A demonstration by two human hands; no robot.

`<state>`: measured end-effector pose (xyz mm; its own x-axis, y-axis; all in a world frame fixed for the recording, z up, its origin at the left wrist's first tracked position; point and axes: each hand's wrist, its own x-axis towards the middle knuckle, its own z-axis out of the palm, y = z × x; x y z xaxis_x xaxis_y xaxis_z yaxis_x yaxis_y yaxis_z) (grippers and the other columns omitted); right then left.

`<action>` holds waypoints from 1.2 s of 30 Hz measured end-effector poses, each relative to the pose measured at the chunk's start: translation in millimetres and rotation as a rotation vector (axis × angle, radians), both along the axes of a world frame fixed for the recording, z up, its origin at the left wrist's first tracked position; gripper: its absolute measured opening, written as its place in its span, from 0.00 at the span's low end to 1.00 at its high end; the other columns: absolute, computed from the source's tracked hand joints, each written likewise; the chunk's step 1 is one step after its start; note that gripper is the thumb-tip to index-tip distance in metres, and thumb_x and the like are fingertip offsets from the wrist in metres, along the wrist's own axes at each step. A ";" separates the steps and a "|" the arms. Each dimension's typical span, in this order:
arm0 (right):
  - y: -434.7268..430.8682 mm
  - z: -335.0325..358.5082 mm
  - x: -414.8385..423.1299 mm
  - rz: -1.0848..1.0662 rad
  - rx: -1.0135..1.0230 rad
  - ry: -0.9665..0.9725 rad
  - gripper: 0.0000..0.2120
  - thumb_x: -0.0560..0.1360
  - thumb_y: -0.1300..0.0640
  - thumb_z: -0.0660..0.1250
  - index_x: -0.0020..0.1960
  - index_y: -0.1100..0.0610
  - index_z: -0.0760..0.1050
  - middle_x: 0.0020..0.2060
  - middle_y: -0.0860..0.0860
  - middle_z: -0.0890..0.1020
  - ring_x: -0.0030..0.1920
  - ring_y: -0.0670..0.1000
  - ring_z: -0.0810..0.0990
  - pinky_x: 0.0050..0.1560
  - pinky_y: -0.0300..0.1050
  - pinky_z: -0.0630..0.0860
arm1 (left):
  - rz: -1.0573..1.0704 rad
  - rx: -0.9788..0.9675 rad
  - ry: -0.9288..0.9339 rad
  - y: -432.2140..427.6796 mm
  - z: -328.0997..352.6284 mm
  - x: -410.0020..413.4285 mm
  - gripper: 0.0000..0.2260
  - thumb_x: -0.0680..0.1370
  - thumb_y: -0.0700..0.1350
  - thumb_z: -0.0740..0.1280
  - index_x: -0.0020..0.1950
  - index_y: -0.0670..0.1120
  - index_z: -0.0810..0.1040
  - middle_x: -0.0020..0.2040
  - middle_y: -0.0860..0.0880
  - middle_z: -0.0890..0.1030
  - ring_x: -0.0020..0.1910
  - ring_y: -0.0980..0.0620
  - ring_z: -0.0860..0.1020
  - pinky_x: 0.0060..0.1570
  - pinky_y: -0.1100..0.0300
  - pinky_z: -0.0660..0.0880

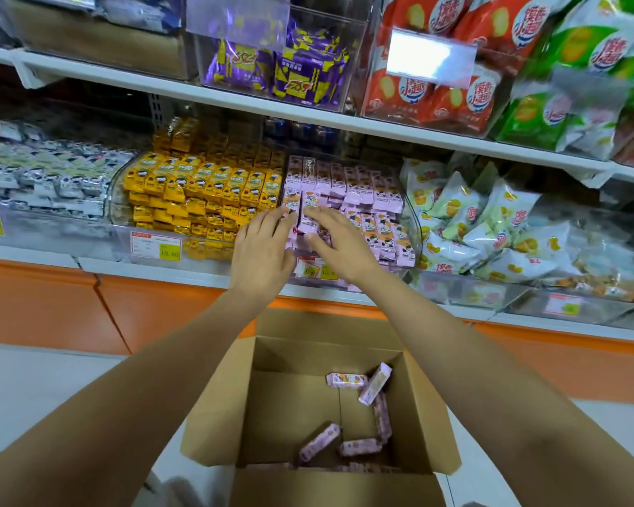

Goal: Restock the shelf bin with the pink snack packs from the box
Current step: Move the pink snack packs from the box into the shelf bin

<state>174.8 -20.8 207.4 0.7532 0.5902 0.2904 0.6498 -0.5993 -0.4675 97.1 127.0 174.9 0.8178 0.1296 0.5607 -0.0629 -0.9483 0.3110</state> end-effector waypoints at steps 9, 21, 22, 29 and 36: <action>7.4 12.8 5.3 -0.111 0.165 -0.012 0.13 0.76 0.59 0.67 0.60 0.59 0.78 0.54 0.54 0.77 0.45 0.52 0.79 0.52 0.51 0.78 | -0.006 -0.187 -0.041 1.4 9.1 4.2 0.16 0.72 0.45 0.74 0.56 0.44 0.74 0.56 0.44 0.74 0.47 0.45 0.75 0.42 0.53 0.72; 4.8 20.8 -11.6 -0.054 0.088 0.012 0.22 0.76 0.56 0.68 0.69 0.55 0.70 0.67 0.54 0.72 0.66 0.55 0.70 0.66 0.52 0.67 | -0.062 -0.622 -0.092 20.6 29.4 -33.0 0.09 0.76 0.39 0.66 0.54 0.47 0.75 0.52 0.52 0.77 0.34 0.57 0.71 0.32 0.69 0.63; 6.5 21.5 -15.7 -0.027 0.074 0.031 0.24 0.77 0.55 0.67 0.71 0.54 0.67 0.70 0.53 0.70 0.70 0.54 0.66 0.69 0.52 0.64 | -0.064 -0.669 -0.096 24.4 30.0 -38.2 0.09 0.76 0.38 0.66 0.54 0.47 0.75 0.50 0.52 0.77 0.32 0.58 0.71 0.30 0.70 0.63; 19.5 32.7 -42.7 0.075 0.187 0.041 0.15 0.76 0.54 0.69 0.61 0.52 0.77 0.55 0.51 0.79 0.57 0.52 0.75 0.60 0.54 0.72 | -0.176 -0.835 -0.112 37.4 40.3 -63.6 0.14 0.72 0.42 0.64 0.57 0.51 0.74 0.54 0.55 0.78 0.43 0.42 0.79 0.38 0.44 0.77; -16.3 34.6 -24.9 -0.233 0.366 -0.088 0.13 0.77 0.53 0.67 0.60 0.53 0.74 0.44 0.47 0.72 0.40 0.47 0.71 0.42 0.44 0.69 | -0.161 -0.480 0.071 27.7 34.3 -37.7 0.21 0.79 0.39 0.64 0.72 0.48 0.68 0.75 0.48 0.64 0.73 0.48 0.63 0.68 0.50 0.65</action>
<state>149.9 -37.1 242.0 0.8169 0.2539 0.5179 0.5640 -0.5395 -0.6251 59.4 154.6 209.2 0.8824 0.2283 0.4115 -0.1597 -0.6773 0.7182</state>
